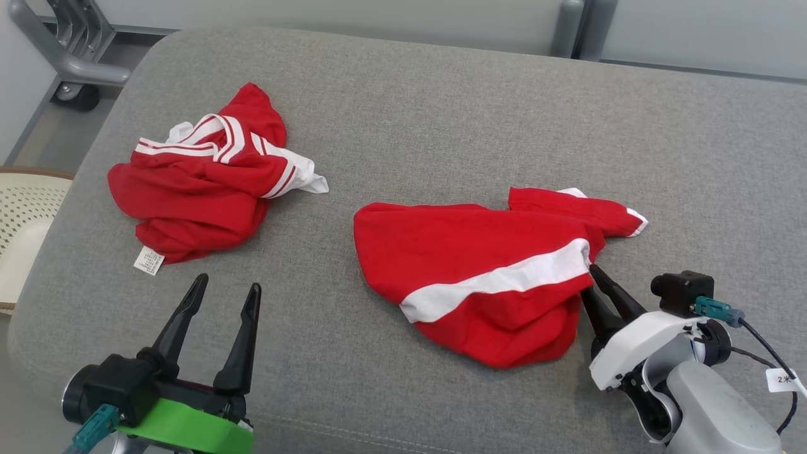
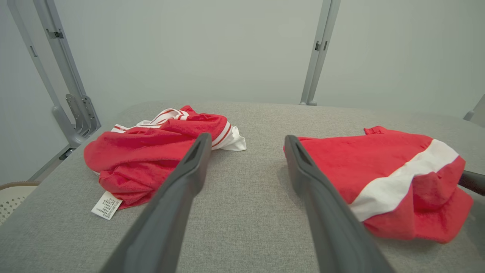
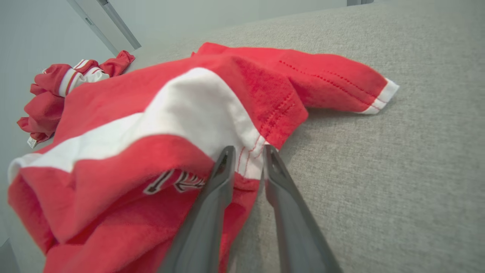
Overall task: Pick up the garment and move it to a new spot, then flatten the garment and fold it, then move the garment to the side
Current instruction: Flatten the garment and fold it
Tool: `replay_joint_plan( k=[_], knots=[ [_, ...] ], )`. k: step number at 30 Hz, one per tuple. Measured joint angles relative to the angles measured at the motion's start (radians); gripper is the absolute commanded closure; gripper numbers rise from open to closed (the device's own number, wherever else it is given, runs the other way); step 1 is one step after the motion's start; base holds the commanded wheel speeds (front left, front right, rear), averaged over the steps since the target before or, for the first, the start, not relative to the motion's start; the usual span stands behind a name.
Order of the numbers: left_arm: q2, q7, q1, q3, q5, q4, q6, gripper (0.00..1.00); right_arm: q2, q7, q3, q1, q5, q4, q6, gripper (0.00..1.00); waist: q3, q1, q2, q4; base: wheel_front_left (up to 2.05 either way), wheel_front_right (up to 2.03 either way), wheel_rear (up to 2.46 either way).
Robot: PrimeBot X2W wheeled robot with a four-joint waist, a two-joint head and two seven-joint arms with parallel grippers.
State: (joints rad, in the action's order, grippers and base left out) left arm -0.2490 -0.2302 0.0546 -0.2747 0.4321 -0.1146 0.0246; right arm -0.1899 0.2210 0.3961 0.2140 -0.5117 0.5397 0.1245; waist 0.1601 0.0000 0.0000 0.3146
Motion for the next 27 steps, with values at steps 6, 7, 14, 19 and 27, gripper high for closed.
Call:
replay_joint_plan(
  k=[6,7,14,19,27],
  knots=[
    [0.0,0.0,0.0,-0.007,0.0,-0.002,0.0,0.0,-0.01,0.007,-0.001,0.003,-0.019,0.009,0.0,0.64,0.002,0.0,0.0,-0.009,0.0,0.0,0.0],
    [0.0,0.0,0.0,-0.007,0.0,-0.002,0.0,0.0,-0.011,0.007,-0.001,0.004,-0.022,0.011,0.0,0.65,0.002,0.0,0.0,-0.01,0.0,0.0,0.0],
    [0.0,0.0,0.0,-0.006,0.0,-0.002,0.0,0.0,-0.018,0.016,-0.001,0.005,-0.036,0.026,0.0,0.56,0.005,0.0,0.0,-0.014,0.0,0.0,0.0],
    [0.0,-0.001,0.0,-0.011,-0.007,-0.009,0.0,0.0,-0.026,0.016,-0.001,0.01,-0.044,0.039,0.0,0.5,0.009,0.0,0.0,-0.007,0.0,0.0,0.0],
    [0.0,-0.001,-0.002,-0.015,-0.007,-0.012,0.0,0.0,-0.021,0.017,0.033,0.037,-0.053,0.054,0.0,0.53,0.016,0.0,0.0,0.006,0.0,0.0,0.0]
  ],
)
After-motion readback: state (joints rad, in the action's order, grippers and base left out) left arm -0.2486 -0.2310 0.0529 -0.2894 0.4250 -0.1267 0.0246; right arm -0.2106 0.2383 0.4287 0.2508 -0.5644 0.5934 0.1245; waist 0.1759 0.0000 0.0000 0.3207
